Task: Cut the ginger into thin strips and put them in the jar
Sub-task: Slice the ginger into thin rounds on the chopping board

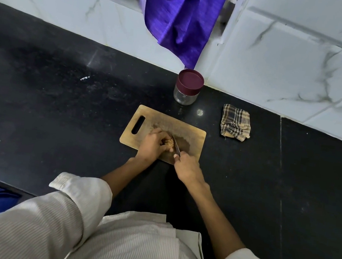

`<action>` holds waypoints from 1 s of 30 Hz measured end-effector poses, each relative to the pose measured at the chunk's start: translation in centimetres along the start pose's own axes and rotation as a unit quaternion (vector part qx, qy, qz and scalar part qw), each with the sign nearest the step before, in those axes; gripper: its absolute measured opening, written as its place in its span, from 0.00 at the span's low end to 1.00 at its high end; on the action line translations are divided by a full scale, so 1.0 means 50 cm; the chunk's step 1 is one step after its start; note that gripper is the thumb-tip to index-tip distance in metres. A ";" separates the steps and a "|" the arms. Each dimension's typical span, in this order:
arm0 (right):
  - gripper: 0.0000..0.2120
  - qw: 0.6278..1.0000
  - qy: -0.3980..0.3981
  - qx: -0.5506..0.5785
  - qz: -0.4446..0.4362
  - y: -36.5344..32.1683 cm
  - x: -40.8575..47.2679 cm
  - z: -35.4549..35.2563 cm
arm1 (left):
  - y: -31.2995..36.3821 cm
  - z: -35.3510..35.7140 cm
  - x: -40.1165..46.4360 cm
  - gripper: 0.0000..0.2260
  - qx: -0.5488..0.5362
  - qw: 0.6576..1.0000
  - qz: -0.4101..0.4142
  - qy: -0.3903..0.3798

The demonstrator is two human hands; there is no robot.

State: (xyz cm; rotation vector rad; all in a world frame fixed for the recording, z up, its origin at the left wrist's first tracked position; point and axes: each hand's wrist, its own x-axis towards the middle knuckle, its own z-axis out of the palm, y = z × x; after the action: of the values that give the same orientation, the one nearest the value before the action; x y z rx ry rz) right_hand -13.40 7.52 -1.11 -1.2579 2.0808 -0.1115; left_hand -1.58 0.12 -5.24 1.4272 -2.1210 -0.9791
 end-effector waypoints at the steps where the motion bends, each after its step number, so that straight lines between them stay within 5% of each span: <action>1: 0.15 1.000 -0.002 0.002 0.004 -0.002 0.000 0.001 | 0.000 0.000 0.001 0.13 -0.001 1.000 -0.003 0.002; 13: 0.14 0.999 0.012 -0.046 0.018 0.010 -0.027 0.028 | -0.001 0.000 0.001 0.14 -0.032 0.999 -0.012 -0.002; 30: 0.16 0.992 0.023 0.116 0.043 0.052 -0.009 0.011 | 0.003 0.007 -0.023 0.17 0.002 1.000 0.002 0.026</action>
State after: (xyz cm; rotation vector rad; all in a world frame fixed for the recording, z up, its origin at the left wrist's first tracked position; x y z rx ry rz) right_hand -14.88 9.42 -2.35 -1.0342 2.0894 -0.3371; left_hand -1.45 1.34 -5.32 1.4344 -2.0887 -0.9277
